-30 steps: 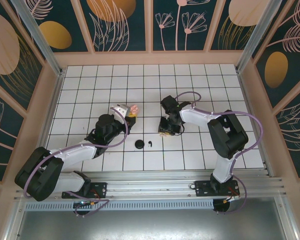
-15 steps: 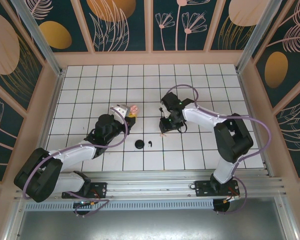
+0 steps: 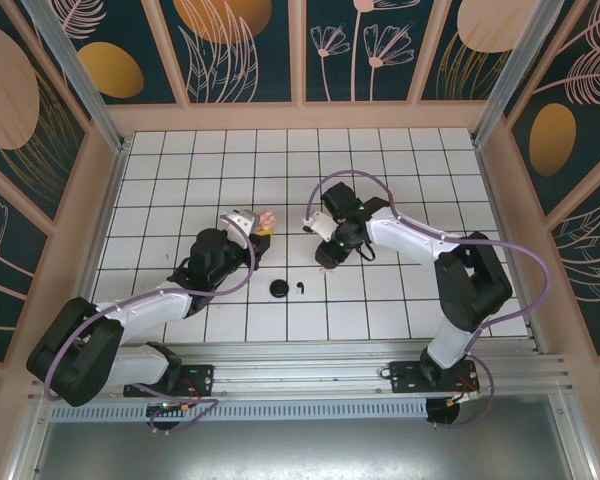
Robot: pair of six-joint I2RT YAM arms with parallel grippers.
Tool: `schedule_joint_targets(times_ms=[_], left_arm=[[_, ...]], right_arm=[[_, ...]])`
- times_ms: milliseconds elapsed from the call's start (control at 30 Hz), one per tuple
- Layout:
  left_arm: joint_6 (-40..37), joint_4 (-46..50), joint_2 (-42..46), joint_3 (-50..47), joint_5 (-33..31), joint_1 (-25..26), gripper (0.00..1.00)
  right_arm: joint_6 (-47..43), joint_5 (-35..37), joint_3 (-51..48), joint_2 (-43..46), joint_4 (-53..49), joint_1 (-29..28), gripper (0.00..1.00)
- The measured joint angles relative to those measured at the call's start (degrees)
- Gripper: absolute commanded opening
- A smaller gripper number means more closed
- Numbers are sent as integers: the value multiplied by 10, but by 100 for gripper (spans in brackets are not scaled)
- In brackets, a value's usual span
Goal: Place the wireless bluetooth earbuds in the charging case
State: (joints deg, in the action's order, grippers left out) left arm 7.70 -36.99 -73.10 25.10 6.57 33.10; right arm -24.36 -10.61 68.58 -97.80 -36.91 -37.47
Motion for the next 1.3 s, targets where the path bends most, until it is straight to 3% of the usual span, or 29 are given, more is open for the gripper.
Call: schedule_joint_targets(times_ms=[1033,1300], left_arm=[[0,9,9,0,-10,0,8],[0,14,11,0,-11,0,8]], right_arm=[[-43,63,22,-100,-6,-36,41],[-40,78,21,-111,-6,-39,34]])
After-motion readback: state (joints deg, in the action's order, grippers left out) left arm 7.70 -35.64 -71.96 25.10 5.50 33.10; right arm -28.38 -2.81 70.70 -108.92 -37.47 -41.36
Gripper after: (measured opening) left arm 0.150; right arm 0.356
